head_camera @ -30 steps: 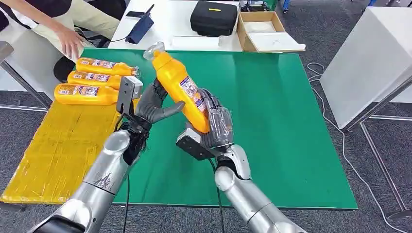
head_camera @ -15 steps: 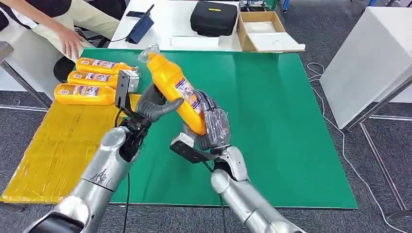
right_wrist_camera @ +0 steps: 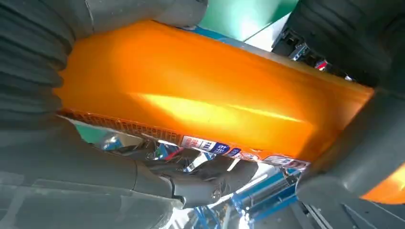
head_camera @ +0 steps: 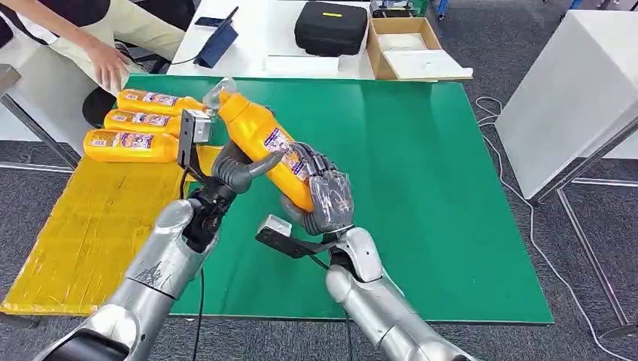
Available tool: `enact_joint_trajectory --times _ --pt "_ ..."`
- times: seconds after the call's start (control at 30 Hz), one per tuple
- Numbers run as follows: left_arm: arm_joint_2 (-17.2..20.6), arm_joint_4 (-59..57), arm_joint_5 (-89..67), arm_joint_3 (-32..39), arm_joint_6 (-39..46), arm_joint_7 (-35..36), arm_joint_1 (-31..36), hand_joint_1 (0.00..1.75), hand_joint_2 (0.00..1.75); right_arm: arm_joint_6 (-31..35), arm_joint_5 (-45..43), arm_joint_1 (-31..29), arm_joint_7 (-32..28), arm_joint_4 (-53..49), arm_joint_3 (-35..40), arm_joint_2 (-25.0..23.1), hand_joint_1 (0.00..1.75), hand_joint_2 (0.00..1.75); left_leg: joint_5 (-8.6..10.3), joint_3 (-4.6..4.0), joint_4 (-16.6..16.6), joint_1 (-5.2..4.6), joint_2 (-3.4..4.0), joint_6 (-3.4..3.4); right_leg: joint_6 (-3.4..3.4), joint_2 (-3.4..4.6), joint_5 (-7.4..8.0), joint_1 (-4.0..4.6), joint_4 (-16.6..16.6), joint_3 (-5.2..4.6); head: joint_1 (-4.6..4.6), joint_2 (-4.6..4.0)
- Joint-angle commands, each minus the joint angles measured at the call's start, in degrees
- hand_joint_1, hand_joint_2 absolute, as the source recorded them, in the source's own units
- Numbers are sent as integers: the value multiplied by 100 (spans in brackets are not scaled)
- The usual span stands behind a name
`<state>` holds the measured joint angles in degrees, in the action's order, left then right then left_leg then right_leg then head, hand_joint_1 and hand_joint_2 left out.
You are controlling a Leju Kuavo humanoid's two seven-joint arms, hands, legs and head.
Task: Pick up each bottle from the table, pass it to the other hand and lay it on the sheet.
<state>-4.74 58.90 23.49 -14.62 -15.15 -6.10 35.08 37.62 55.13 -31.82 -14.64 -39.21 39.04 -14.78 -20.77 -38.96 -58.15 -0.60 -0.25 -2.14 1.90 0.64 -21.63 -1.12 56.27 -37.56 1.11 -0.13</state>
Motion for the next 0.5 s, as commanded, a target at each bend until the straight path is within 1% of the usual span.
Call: enact_joint_trajectory --times 0.03,0.07,0.1,0.17,0.2,0.23,0.27,0.43,0.47,0.5 --pt "-85 -229 286 -607 -109 47 442 0 175 238 729 155 176 154 246 90 175 175 -19 56 3 7 -37 28 -20 -47 -30 9 -6 69 0 0" --pt "-85 -229 286 -607 -109 47 442 0 175 238 729 155 176 154 246 90 175 175 -6 21 2 6 -25 15 -11 -31 -13 6 -4 29 0 0" --pt "-85 -229 286 -607 -109 47 442 0 175 238 729 155 176 154 246 90 175 175 -16 45 2 7 -30 24 -17 -40 -25 9 -5 54 0 0" --pt "-87 -219 327 -621 -105 34 438 0 175 238 838 173 177 154 222 76 175 175 -7 19 0 9 -19 14 -10 -26 -11 9 -5 26 0 0" --pt "-97 -199 358 -620 -111 26 429 0 175 238 829 161 147 238 240 49 175 175 -23 62 3 9 -31 29 -21 -44 -31 10 -8 73 0 0" --pt "-110 -183 389 -619 -115 22 418 0 175 238 820 155 115 294 253 34 175 175 -9 28 2 7 -24 17 -12 -33 -16 8 -5 36 0 0" --pt "-113 -152 429 -605 -108 10 402 0 175 238 803 134 82 387 283 1 175 175 -15 41 1 8 -28 22 -16 -38 -24 9 -4 49 0 0" --pt "-107 -37 739 -436 -97 -41 370 0 175 238 877 161 -10 611 505 -131 175 175 -8 20 2 9 -10 14 -10 -19 -10 9 -7 25 0 0" --pt "-100 5 787 -415 -93 -42 349 0 175 238 849 177 -41 674 546 -192 173 175 -15 39 2 8 -15 20 -15 -26 -19 9 -6 44 2 0" --pt "-99 20 795 -416 -89 -41 340 0 175 238 834 175 -52 699 561 -223 175 175 -11 27 1 8 -12 17 -12 -22 -15 9 -4 32 0 0"
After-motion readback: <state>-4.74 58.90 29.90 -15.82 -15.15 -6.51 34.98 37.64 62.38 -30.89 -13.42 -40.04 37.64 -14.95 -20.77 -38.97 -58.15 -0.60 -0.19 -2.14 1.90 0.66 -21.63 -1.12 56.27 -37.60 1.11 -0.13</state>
